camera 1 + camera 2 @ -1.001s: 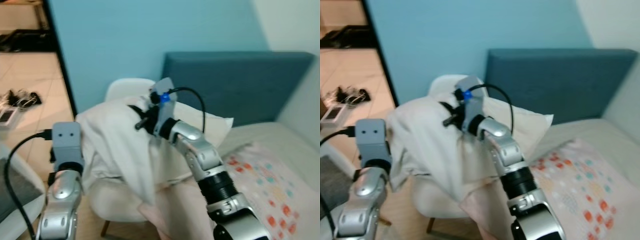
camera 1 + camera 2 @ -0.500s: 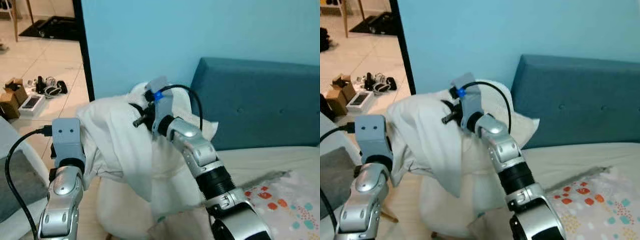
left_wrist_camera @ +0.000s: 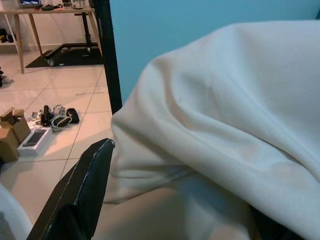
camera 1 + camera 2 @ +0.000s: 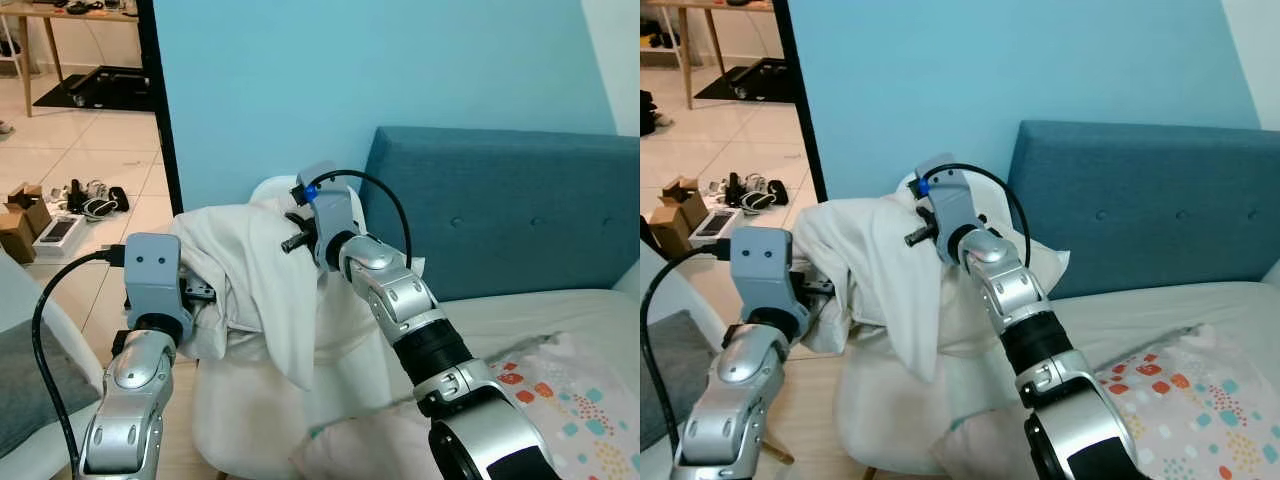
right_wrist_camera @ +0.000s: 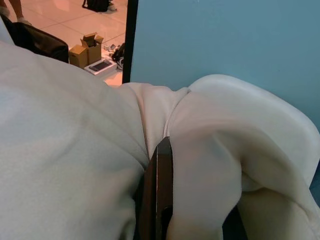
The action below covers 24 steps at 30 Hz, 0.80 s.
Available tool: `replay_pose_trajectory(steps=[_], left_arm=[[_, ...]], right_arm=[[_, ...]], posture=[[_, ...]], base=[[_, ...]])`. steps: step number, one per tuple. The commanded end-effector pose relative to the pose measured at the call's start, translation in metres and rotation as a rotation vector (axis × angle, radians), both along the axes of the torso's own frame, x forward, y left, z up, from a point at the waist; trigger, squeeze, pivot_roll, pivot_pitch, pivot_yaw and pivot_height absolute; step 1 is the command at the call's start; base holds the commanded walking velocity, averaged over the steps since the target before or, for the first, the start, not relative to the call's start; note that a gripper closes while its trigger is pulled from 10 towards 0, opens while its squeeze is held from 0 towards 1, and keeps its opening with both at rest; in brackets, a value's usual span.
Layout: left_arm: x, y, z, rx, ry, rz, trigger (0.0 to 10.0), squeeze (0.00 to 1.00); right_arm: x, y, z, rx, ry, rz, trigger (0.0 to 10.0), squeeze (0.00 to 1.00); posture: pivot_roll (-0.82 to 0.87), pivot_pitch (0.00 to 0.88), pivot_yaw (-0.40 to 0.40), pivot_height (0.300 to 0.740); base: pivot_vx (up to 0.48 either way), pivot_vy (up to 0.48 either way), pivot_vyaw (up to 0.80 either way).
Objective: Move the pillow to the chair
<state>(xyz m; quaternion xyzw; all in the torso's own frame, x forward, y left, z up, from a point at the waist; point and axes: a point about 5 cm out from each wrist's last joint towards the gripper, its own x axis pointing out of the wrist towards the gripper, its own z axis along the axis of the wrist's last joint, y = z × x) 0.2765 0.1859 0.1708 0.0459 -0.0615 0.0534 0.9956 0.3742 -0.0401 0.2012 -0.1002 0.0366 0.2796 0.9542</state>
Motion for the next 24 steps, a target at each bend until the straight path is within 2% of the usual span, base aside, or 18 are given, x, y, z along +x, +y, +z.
replay_pose_trajectory(steps=[1,7,24], left_arm=[[0.001,0.006,0.005,0.029,-0.023,0.032,10.0,0.0],[-0.001,0.024,-0.001,0.068,0.024,0.143,10.0,0.0],[-0.004,0.032,-0.012,0.089,0.071,0.177,10.0,0.0]], right_arm=[[0.003,-0.006,-0.003,-0.022,0.019,-0.038,10.0,0.0],[0.004,-0.008,-0.012,-0.058,0.062,-0.061,10.0,0.0],[0.004,-0.007,-0.021,-0.055,0.113,-0.085,10.0,0.0]], posture=[[0.09,0.0,-0.097,0.714],[0.09,0.0,-0.099,0.689],[0.09,0.0,-0.103,0.639]], base=[[0.0,0.0,0.0],[0.0,0.0,0.0],[0.0,0.0,0.0]])
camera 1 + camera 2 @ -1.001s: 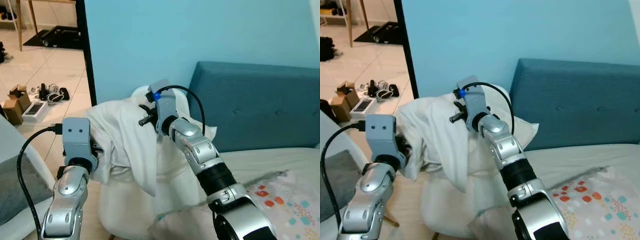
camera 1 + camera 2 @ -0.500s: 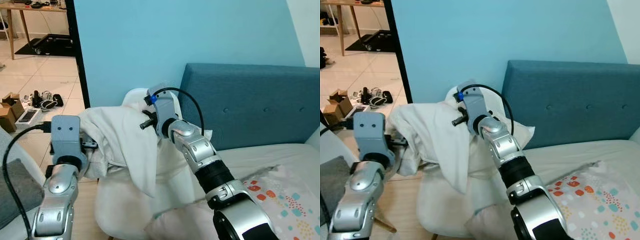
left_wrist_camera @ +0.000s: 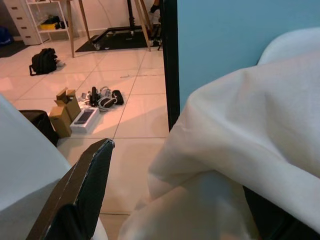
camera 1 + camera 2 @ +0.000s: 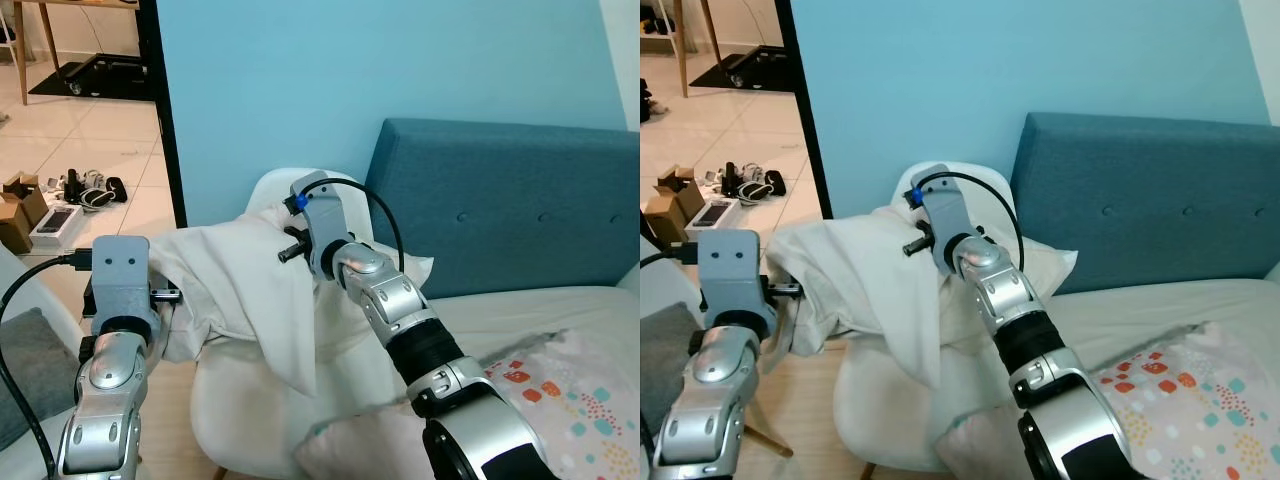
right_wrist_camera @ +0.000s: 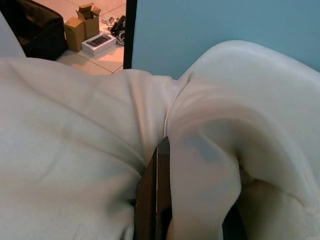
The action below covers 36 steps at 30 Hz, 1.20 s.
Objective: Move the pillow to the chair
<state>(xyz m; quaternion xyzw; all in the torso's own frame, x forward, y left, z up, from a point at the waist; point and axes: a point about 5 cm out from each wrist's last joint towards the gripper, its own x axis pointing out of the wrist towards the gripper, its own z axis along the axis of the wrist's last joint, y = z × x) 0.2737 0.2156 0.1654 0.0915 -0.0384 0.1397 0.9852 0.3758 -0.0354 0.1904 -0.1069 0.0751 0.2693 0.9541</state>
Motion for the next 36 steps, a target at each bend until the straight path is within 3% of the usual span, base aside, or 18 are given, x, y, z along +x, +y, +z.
replay_pose_trajectory(steps=[1,19,25,26,28,29,36], left_arm=[[-0.001,0.002,-0.007,0.008,0.031,-0.003,10.0,0.0],[0.0,0.003,-0.005,0.017,0.024,-0.001,10.0,0.0],[0.0,0.003,-0.005,0.018,0.022,0.0,10.0,0.0],[-0.001,0.004,-0.005,0.018,0.021,0.001,10.0,0.0],[-0.001,0.004,-0.005,0.018,0.021,0.001,10.0,0.0],[-0.001,0.004,-0.004,0.018,0.02,0.002,10.0,0.0],[-0.001,0.004,-0.005,0.017,0.022,-0.003,10.0,0.0]], right_arm=[[0.003,-0.011,-0.01,-0.022,0.045,-0.059,10.0,0.0],[0.004,0.001,-0.016,0.024,0.152,-0.065,10.0,0.0],[0.004,0.003,-0.016,0.053,0.152,-0.034,10.0,0.0],[0.006,0.0,-0.014,0.084,0.154,-0.053,10.0,0.77],[0.007,-0.002,-0.012,0.095,0.15,-0.069,10.0,0.77],[0.009,-0.005,-0.012,0.095,0.148,-0.085,10.0,1.0],[0.015,-0.019,-0.008,0.107,0.14,-0.16,10.0,1.0]], posture=[[0.09,0.0,-0.103,0.639],[0.1,0.0,-0.112,0.569],[0.1,0.0,-0.113,0.564],[0.1,0.0,-0.113,0.564],[0.1,0.0,-0.113,0.564],[0.1,0.0,-0.112,0.564],[0.1,0.0,-0.11,0.564]], base=[[0.0,0.0,0.0],[0.0,0.0,0.0],[0.0,0.0,0.0],[0.0,0.0,0.0],[0.0,0.0,0.0],[0.0,0.0,0.0],[0.0,0.0,0.0]])
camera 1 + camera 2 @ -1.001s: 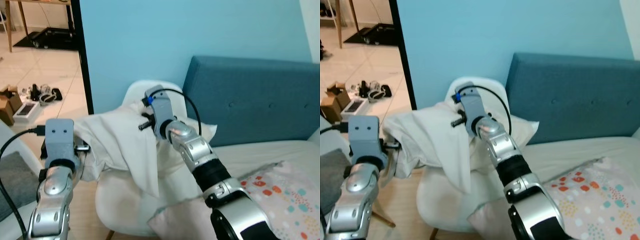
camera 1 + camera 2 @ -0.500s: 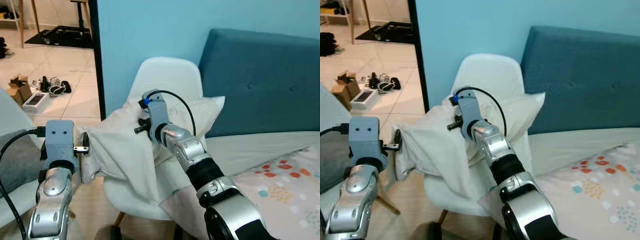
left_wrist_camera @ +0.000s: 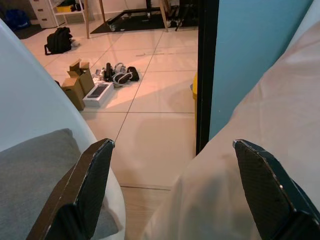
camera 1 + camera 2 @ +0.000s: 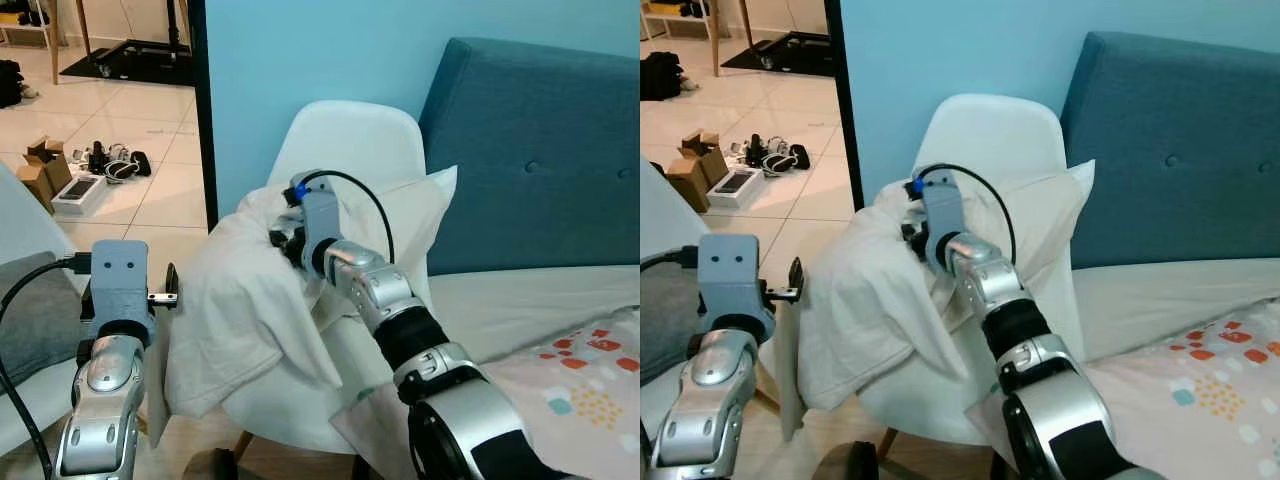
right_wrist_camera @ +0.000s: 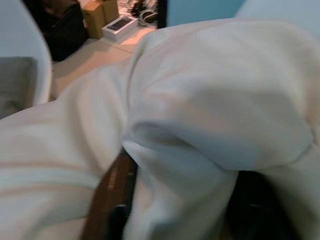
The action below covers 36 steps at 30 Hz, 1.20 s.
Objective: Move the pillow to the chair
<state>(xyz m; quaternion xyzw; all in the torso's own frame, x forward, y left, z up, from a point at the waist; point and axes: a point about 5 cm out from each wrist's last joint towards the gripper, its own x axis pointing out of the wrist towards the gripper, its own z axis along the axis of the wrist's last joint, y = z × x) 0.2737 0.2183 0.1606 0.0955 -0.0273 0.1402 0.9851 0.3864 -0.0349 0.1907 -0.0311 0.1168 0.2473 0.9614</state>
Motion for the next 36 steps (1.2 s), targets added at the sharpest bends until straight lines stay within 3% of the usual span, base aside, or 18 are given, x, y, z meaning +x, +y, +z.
replay_pose_trajectory(steps=[1,10,14,19,21,22,24,26,36], left_arm=[[0.0,0.001,0.0,0.012,-0.001,-0.007,10.0,0.0],[0.0,0.001,0.0,0.01,-0.002,-0.012,10.0,0.0],[0.001,0.001,0.0,0.01,-0.003,-0.014,10.0,0.0],[0.001,0.0,0.0,0.01,-0.006,-0.017,10.0,0.0],[0.002,0.0,0.0,0.01,-0.007,-0.019,10.0,0.0],[0.002,0.0,0.0,0.01,-0.007,-0.019,10.0,0.0],[0.002,0.0,0.0,0.011,-0.007,-0.021,10.0,0.0],[0.002,0.0,0.0,0.011,-0.007,-0.021,10.0,0.0],[0.002,0.001,0.0,0.011,-0.007,-0.018,10.0,0.0]], right_arm=[[0.005,-0.02,-0.008,-0.018,0.031,-0.091,10.0,1.0],[0.01,-0.032,-0.004,0.005,0.011,-0.151,10.0,1.0],[0.016,-0.044,0.005,-0.01,-0.044,-0.198,10.0,1.0],[0.022,-0.065,0.016,-0.019,-0.089,-0.27,10.0,1.0],[0.026,-0.089,0.022,-0.046,-0.103,-0.353,10.0,1.0],[0.026,-0.089,0.022,-0.046,-0.103,-0.353,10.0,1.0],[0.028,-0.107,0.026,-0.062,-0.113,-0.426,10.0,1.0],[0.029,-0.114,0.028,-0.053,-0.126,-0.455,10.0,1.0],[0.03,-0.126,0.045,0.045,-0.22,-0.509,10.0,1.0]], posture=[[0.1,0.0,-0.11,0.564],[0.1,0.0,-0.112,0.564],[0.1,0.0,-0.112,0.564],[0.1,0.0,-0.112,0.564],[0.1,0.0,-0.109,0.564],[0.1,0.0,-0.109,0.564],[0.09,0.0,-0.106,0.564],[0.09,0.0,-0.105,0.564],[0.1,0.0,-0.104,0.564]], base=[[0.0,0.0,0.0],[0.0,0.0,0.0],[0.0,0.0,0.0],[0.0,0.0,0.0],[0.0,0.0,0.0],[0.0,0.0,0.0],[0.0,0.0,0.0],[0.0,0.0,0.0],[0.0,0.0,0.0]])
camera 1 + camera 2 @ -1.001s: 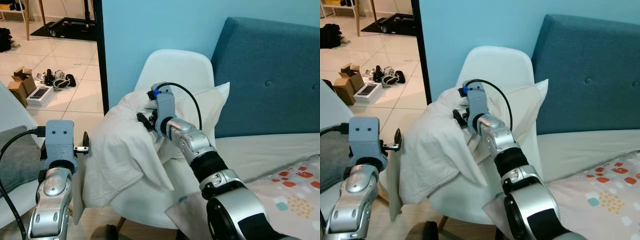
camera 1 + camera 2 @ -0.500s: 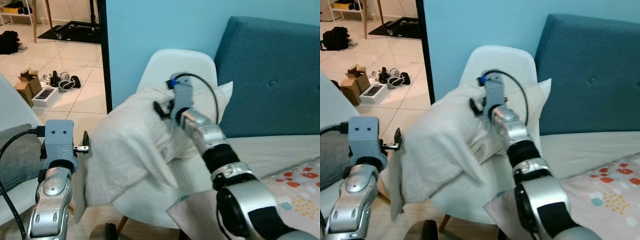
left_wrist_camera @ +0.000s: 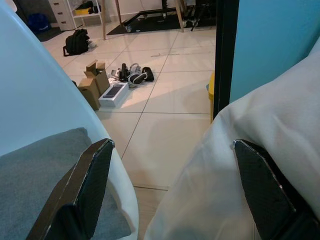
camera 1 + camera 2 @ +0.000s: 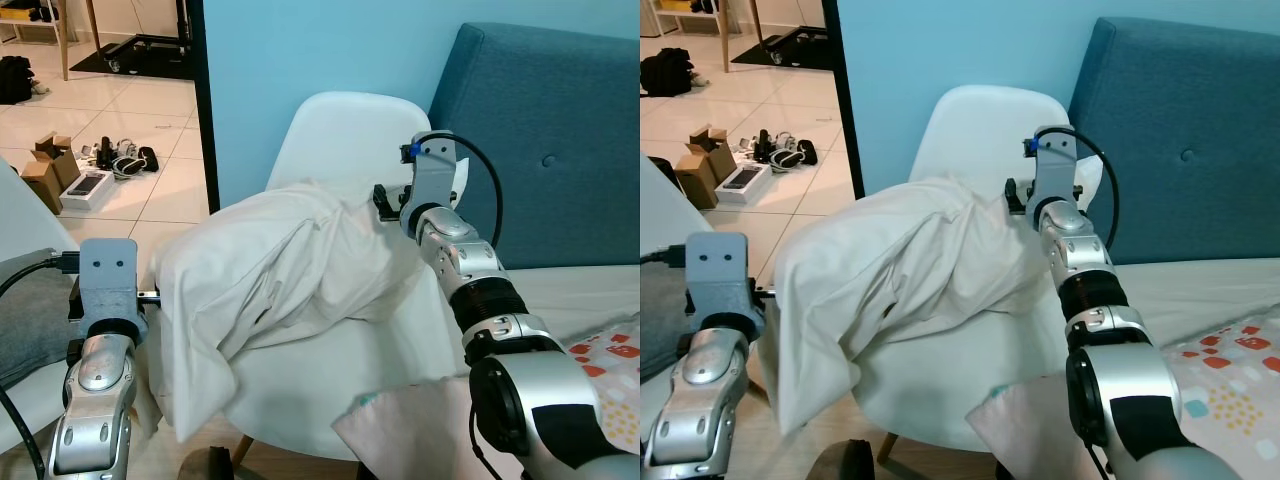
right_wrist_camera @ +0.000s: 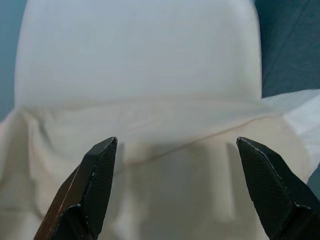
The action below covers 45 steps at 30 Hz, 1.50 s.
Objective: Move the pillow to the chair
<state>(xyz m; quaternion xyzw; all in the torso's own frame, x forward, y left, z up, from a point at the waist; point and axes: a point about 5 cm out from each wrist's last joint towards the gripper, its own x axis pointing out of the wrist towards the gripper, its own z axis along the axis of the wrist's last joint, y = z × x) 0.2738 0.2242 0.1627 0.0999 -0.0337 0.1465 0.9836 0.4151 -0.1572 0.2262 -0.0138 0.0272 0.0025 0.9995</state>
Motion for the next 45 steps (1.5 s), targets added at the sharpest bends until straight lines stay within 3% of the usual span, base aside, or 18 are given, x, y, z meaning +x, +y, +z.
replay_pose_trajectory(steps=[1,2,3,7,8,14,20,25,31,36,37,39,40,41,44,45], left_arm=[[0.002,-0.005,-0.002,0.001,0.006,-0.029,10.0,0.0],[0.002,-0.005,-0.002,0.001,0.006,-0.029,10.0,0.0],[0.001,-0.005,-0.002,0.001,0.006,-0.028,10.0,0.0],[0.001,-0.005,0.0,0.004,0.001,-0.026,10.0,0.0],[0.0,0.001,0.008,0.025,-0.033,-0.006,10.0,0.0],[-0.001,0.014,0.024,0.071,-0.095,0.04,10.0,0.0],[-0.012,0.056,0.065,0.197,-0.236,0.246,10.0,0.0],[-0.016,0.064,0.087,0.263,-0.302,0.267,10.0,0.0],[-0.013,0.056,0.093,0.321,-0.313,0.202,10.0,0.0],[-0.007,0.041,0.083,0.286,-0.291,0.121,10.0,0.0],[-0.002,0.021,0.075,0.248,-0.265,-0.027,10.0,0.0],[-0.002,0.021,0.075,0.248,-0.265,-0.027,10.0,0.0],[0.0,0.007,0.069,0.237,-0.24,-0.138,10.0,0.0],[0.0,0.007,0.069,0.237,-0.24,-0.138,10.0,0.0],[-0.002,-0.016,0.057,0.235,-0.155,-0.373,10.0,0.0],[-0.002,-0.016,0.057,0.235,-0.155,-0.373,10.0,0.0]], right_arm=[[0.001,-0.004,0.01,0.016,-0.035,-0.014,10.0,1.0],[0.001,-0.004,0.01,0.016,-0.035,-0.014,10.0,1.0],[0.001,-0.003,0.01,0.045,-0.049,-0.014,10.0,0.0],[0.001,-0.005,0.009,0.051,-0.051,-0.029,10.0,0.0],[0.0,-0.016,0.011,0.057,-0.077,-0.071,10.0,0.0],[-0.001,-0.028,0.012,0.076,-0.101,-0.087,10.0,0.0],[-0.003,-0.04,0.008,0.092,-0.105,-0.099,10.0,0.0],[-0.003,-0.039,0.005,0.078,-0.1,-0.088,10.0,0.0],[-0.002,-0.033,0.002,0.061,-0.097,-0.062,10.0,0.0],[-0.002,-0.013,-0.013,-0.016,-0.005,0.053,10.0,0.0],[-0.005,0.006,-0.03,-0.071,0.097,0.19,10.0,0.0],[-0.005,0.006,-0.03,-0.071,0.097,0.19,10.0,0.0],[-0.007,0.013,-0.037,-0.094,0.142,0.243,10.0,0.0],[-0.007,0.013,-0.037,-0.094,0.142,0.243,10.0,0.0],[-0.009,0.02,-0.044,-0.129,0.197,0.311,10.0,0.0],[-0.009,0.02,-0.044,-0.129,0.197,0.311,10.0,0.0]], posture=[[0.1,0.0,-0.104,0.564],[0.1,0.0,-0.104,0.564],[0.1,0.0,-0.105,0.564],[0.1,0.0,-0.105,0.564],[0.1,0.0,-0.107,0.564],[0.1,0.0,-0.108,0.564],[0.09,0.0,-0.107,0.564],[0.1,0.0,-0.107,0.564],[0.1,0.0,-0.107,0.564],[0.09,0.0,-0.106,0.564],[0.09,0.0,-0.107,0.564],[0.09,0.0,-0.107,0.564],[0.09,0.0,-0.108,0.564],[0.09,0.0,-0.108,0.564],[0.09,0.0,-0.108,0.564],[0.09,0.0,-0.108,0.564]], base=[[0.0,0.0,0.0],[0.0,0.0,0.0],[0.0,0.0,0.0],[0.0,0.0,0.0],[0.0,0.0,0.0],[0.0,0.0,0.0],[0.0,0.0,0.0],[0.0,0.0,0.0],[0.0,0.0,0.0],[0.0,0.0,0.0],[0.0,0.0,0.0],[0.0,0.0,0.0],[0.0,0.0,0.0],[0.0,0.0,0.0],[0.0,0.0,0.0],[0.0,0.0,0.0]])
